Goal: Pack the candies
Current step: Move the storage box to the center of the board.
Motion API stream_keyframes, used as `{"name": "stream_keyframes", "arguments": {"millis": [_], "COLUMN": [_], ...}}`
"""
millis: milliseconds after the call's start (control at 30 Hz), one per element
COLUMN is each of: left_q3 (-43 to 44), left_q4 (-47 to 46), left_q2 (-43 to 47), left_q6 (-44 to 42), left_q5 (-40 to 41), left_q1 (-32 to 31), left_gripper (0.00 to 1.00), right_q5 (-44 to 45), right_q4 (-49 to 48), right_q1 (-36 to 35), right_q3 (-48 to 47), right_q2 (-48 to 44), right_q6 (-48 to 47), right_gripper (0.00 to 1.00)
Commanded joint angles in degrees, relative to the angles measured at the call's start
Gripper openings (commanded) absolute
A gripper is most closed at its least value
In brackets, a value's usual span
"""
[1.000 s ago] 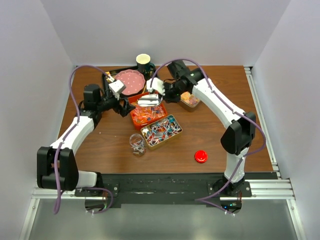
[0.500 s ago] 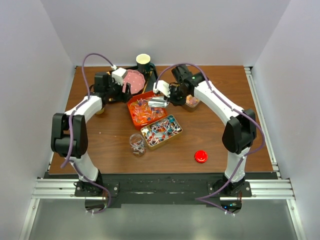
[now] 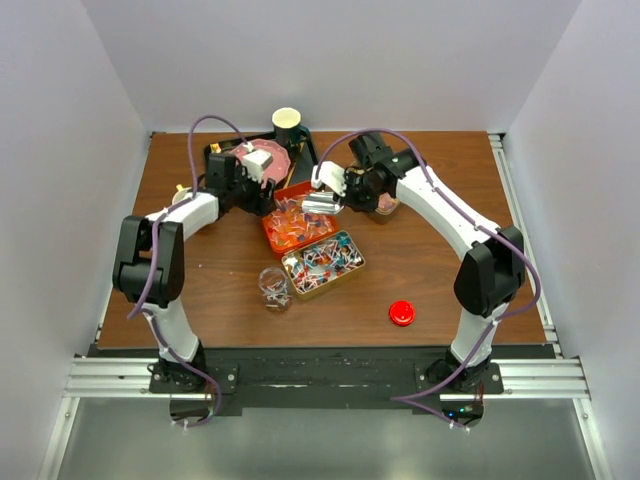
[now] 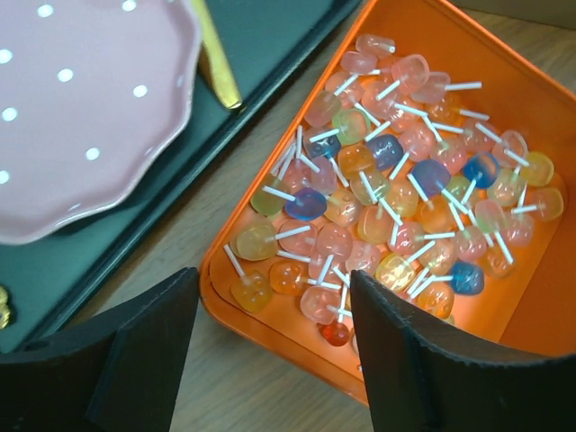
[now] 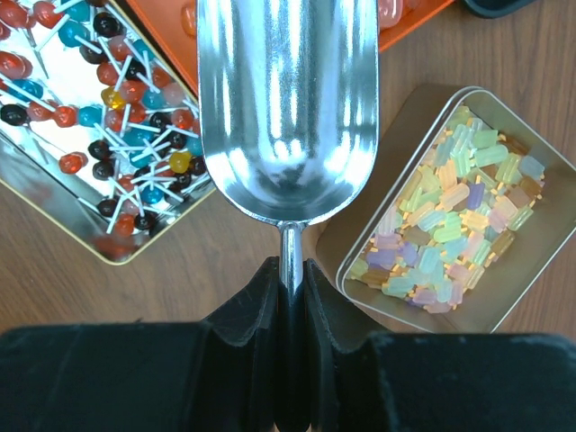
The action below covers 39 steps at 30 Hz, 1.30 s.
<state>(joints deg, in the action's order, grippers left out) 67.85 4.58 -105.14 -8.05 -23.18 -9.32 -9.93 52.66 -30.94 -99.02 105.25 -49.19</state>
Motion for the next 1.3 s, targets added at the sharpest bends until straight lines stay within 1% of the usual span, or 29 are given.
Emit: {"name": "stream_keyframes", "arguments": {"millis": [0,167,300,367,400,500,567,600,667,700,733,800,833,900,933,967,1067,1133,1267], "left_q3": [1.4,1.3,1.3,1.3,1.2,0.9,0.9,0.6,-1.5,-2.6,-5.3,-7.9,-10.4,-12.9,-15.0,-16.0,-17.8,-18.0,-19.0], "left_q4": [-1.0,-3.4,-3.8,-3.8,-5.6,-7.1,-7.8,-8.1,-10.0,-10.8,-12.4,-12.8,-12.7,-12.3,-11.8,-12.0,-12.0,-12.5,-16.2], "left_q2": [-1.3,-2.0,-2.5,-2.9,-3.0,-2.9,-1.3,-0.3,4.1,5.8,9.2,12.4,15.0,17.0,18.1,18.5,17.8,16.4,14.9], "left_q6": [-2.4,-4.0,-5.8,-6.2,-6.2,-5.0,-4.2,-4.0,-4.7,-5.1,-5.7,-8.5,-9.7,-13.8,-15.0,-15.7,-15.5,-14.5,-9.0], "left_q5": [-5.3,-9.2,-11.0,-11.4,-11.4,-10.5,-9.1,-8.6,-7.8,-7.7,-7.7,-8.3,-8.5,-9.2,-9.6,-9.6,-13.3,-13.5,-14.6], "left_q1": [-2.7,-4.2,-6.1,-6.6,-7.1,-7.4,-7.4,-7.3,-6.9,-6.4,-6.1,-5.0,-4.6,-3.3,-2.8,-2.4,-0.4,0.1,0.2], "left_gripper": [0.7,0.67,0.63,0.61,0.61,0.62,0.68,0.7,0.75,0.77,0.8,0.83,0.87,0.9,0.93,1.0,1.0,1.0,1.0], "right_q5": [1.2,1.7,2.6,3.1,3.5,4.6,5.1,5.6,8.2,9.0,9.8,11.3,12.0,14.9,15.9,18.3,21.9,25.7,32.4], "right_q4": [-1.7,-0.9,0.4,1.2,2.2,3.7,4.6,5.3,5.9,6.7,7.3,10.2,11.1,13.4,14.0,14.4,15.9,16.2,15.3], "right_q1": [0.2,1.2,3.1,3.8,4.3,4.7,4.8,4.7,4.7,4.7,4.7,4.7,4.4,3.9,3.5,2.8,1.3,0.5,-2.1], "right_q3": [-0.5,0.4,1.2,0.4,-0.2,-3.0,-5.4,-6.1,-8.2,-9.2,-10.3,-14.5,-15.9,-19.6,-20.7,-22.4,-25.9,-27.2,-28.9], "right_q2": [-1.6,-2.2,-3.0,-2.9,-2.5,-0.8,0.4,1.4,2.7,4.2,5.0,7.8,8.5,10.1,11.8,12.5,15.9,17.7,20.9], "right_q6": [-0.7,-2.3,-7.0,-8.8,-10.6,-14.4,-16.9,-19.9,-23.4,-26.6,-28.1,-32.4,-33.8,-37.5,-38.6,-39.5,-41.8,-42.5,-43.6], "right_gripper": [0.0,0.0,0.0,0.0,0.0,0.0,0.0,0.0,0.0,0.0,0.0,0.0,0.0,0.0,0.0,0.0,0.0,0.0,0.0]}}
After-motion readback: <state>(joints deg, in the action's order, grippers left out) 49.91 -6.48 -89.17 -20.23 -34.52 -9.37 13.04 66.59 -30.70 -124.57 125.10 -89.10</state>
